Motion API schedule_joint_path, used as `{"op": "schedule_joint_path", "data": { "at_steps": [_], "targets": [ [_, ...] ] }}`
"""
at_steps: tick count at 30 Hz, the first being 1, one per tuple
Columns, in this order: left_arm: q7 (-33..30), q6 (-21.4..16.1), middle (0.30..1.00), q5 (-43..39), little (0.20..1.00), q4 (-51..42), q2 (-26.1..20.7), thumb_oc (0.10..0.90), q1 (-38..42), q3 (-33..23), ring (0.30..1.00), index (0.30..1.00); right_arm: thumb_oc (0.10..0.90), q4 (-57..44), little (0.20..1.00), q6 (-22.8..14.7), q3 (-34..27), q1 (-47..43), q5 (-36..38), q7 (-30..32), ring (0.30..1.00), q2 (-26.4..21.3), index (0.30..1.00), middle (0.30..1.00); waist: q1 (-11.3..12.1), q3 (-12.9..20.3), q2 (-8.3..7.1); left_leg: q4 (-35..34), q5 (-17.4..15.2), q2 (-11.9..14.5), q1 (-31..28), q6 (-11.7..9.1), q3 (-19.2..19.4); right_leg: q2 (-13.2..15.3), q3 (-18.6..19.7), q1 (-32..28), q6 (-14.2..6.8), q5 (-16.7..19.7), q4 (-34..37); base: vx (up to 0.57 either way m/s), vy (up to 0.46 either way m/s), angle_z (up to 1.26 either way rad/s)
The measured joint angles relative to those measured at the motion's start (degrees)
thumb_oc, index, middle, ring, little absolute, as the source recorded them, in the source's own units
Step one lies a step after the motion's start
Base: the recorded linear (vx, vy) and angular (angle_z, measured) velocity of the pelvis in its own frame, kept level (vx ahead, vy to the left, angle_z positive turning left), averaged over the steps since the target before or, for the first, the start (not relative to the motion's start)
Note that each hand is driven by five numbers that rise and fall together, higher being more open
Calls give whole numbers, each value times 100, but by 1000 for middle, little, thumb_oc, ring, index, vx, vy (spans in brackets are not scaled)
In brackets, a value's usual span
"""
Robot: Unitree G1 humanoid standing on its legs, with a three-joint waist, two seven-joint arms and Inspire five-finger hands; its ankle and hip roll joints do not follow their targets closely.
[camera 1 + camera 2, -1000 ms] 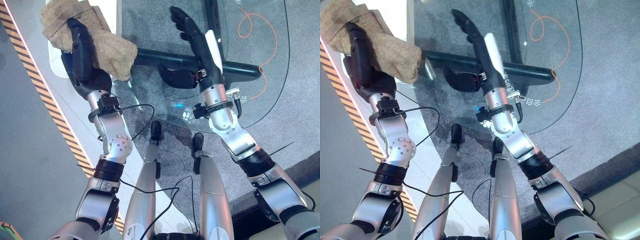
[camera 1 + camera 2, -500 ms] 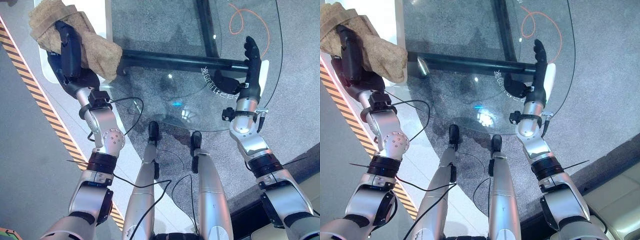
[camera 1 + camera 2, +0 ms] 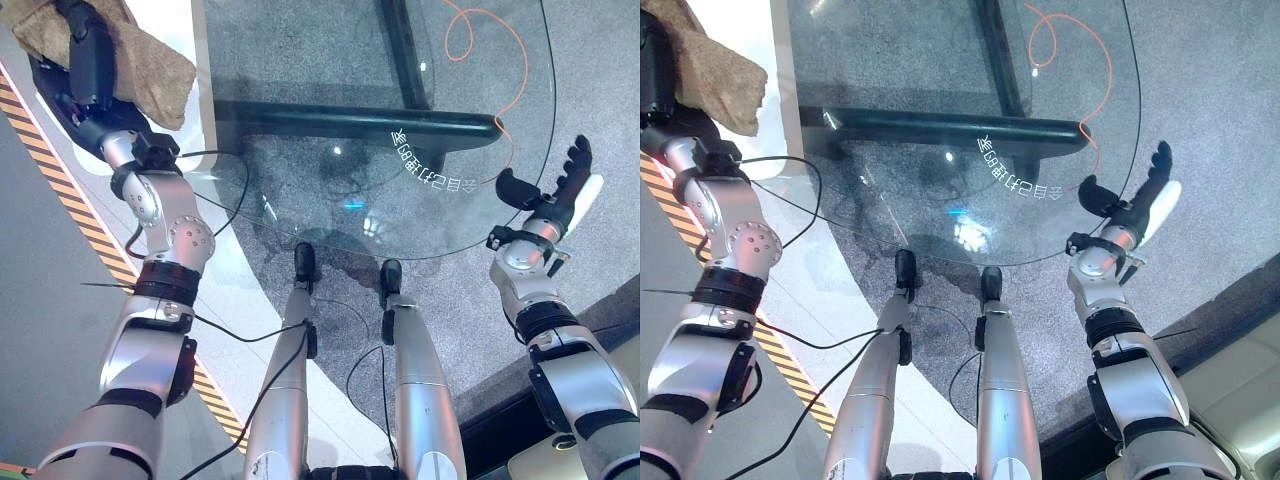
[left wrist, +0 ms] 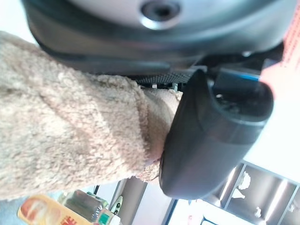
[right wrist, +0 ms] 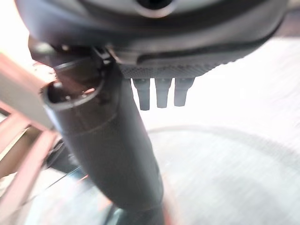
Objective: Wipe the table with a cloth and put it in the basket.
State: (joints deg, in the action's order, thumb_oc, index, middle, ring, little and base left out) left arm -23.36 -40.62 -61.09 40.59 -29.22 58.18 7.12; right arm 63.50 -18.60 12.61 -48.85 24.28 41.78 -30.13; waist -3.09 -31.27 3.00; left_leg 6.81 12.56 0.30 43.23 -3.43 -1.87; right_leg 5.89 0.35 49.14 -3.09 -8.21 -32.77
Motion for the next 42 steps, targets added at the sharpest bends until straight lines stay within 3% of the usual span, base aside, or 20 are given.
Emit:
{"op": "schedule_joint_path", "data": {
  "at_steps": [13, 26, 31, 36, 42],
  "targets": [
    [-735, 216, 300, 458, 200, 1024, -348, 100, 460, 402, 300, 300, 800, 842, 900, 55, -142, 72, 229, -453, 900, -82, 900, 900, -20, -1, 1, 0, 5, 26, -4, -7, 14, -26, 5, 5, 17, 19, -5, 0, 0, 0],
    [-1364, 965, 300, 1502, 200, 1839, -572, 100, 736, 803, 300, 300, 800, 1175, 900, 619, -108, 263, 214, -841, 900, -84, 900, 900, -65, -1, 1, 1, 7, 27, -4, -9, 13, -27, 10, 9, 20, 22, -13, 5, 14, 0],
    [-1491, 1208, 300, 1956, 200, 2197, -770, 100, 777, 890, 300, 300, 800, 1261, 900, 635, -102, 281, 214, -923, 900, -85, 900, 900, -187, -1, 1, 1, 6, 24, 16, -8, 14, -26, 16, 29, 19, 23, -6, 15, 32, 0],
    [-1722, 1713, 300, 2483, 200, 2392, -889, 100, 986, 1025, 300, 300, 800, 1252, 900, 651, -93, 361, 176, -1021, 900, -116, 900, 900, -200, -1, 1, 1, 6, 30, 145, -9, 17, -37, 18, 169, 22, 30, -17, 7, 22, -1],
    [-1737, 2077, 300, 2593, 200, 2482, -905, 100, 1080, 1041, 300, 300, 800, 1240, 900, 659, -69, 360, 48, -1049, 900, -116, 900, 900, -214, -1, 1, 1, 8, 33, 219, -9, 33, -40, 13, 239, 19, 34, -39, 2, 5, 0]
  ]
}}
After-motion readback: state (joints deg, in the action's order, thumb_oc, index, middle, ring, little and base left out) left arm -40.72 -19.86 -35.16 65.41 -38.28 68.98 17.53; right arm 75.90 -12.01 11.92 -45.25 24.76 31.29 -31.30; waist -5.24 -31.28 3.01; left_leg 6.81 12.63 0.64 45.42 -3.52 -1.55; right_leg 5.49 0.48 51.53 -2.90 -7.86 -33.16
